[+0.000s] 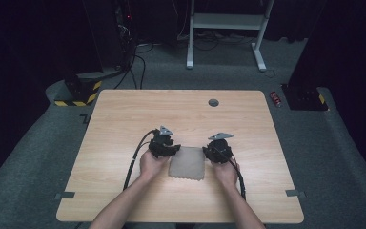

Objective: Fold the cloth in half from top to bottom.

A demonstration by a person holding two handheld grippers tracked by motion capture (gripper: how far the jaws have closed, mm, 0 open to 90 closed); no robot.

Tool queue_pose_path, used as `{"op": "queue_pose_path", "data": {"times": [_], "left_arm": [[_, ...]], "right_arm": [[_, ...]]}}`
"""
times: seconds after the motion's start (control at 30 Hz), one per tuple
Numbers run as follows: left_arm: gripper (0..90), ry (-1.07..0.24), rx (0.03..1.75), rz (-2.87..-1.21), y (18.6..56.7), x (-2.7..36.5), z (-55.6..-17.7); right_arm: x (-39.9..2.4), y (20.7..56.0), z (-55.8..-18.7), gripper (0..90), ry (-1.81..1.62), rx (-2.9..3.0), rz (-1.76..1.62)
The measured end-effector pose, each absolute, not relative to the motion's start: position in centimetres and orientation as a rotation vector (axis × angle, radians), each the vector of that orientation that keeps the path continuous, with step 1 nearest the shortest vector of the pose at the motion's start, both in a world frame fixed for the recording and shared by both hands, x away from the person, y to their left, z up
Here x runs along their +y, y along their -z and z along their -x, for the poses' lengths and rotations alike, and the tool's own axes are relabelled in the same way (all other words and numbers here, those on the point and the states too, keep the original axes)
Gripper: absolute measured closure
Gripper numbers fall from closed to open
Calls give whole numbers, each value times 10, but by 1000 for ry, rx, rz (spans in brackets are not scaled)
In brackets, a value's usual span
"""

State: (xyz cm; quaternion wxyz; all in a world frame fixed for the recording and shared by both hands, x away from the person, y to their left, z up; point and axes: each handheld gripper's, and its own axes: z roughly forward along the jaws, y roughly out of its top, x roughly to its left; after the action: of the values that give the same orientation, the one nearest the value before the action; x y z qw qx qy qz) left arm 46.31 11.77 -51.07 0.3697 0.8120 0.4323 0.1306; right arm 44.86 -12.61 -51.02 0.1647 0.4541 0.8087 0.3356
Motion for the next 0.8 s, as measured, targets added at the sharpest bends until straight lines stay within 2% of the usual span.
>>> {"op": "queue_pose_path", "data": {"times": [0.17, 0.23, 0.27, 0.3, 0.33, 0.4, 0.47, 0.63, 0.67, 0.73, 0.8], "left_arm": [[545, -338, 1136, -2102, 515, 119, -465], [556, -365, 1122, -2119, 515, 117, -465], [604, -384, 1089, -2140, 515, 116, -464], [639, -384, 1089, -2140, 515, 116, -464], [697, -361, 1076, -2139, 515, 114, -463], [724, -355, 1063, -2145, 515, 114, -463], [851, -372, 1053, -2149, 514, 113, -463], [839, -359, 1094, -2097, 517, 118, -469], [792, -373, 1094, -2099, 517, 118, -469], [775, -397, 1098, -2102, 517, 119, -468], [656, -395, 1121, -2090, 516, 120, -468]], "right_arm": [[-123, 512, -454, 692, -958, 2343, -1293], [-120, 513, -457, 738, -957, 2361, -1284], [-117, 512, -460, 816, -950, 2381, -1263], [-117, 512, -460, 816, -950, 2381, -1263], [-114, 511, -462, 876, -935, 2394, -1239], [-113, 511, -463, 881, -924, 2395, -1237], [-111, 510, -468, 887, -899, 2378, -1236], [-108, 510, -474, 869, -883, 2364, -1255], [-106, 509, -473, 809, -873, 2348, -1243], [-106, 508, -472, 796, -875, 2342, -1256], [-109, 506, -470, 772, -893, 2329, -1256]]}}
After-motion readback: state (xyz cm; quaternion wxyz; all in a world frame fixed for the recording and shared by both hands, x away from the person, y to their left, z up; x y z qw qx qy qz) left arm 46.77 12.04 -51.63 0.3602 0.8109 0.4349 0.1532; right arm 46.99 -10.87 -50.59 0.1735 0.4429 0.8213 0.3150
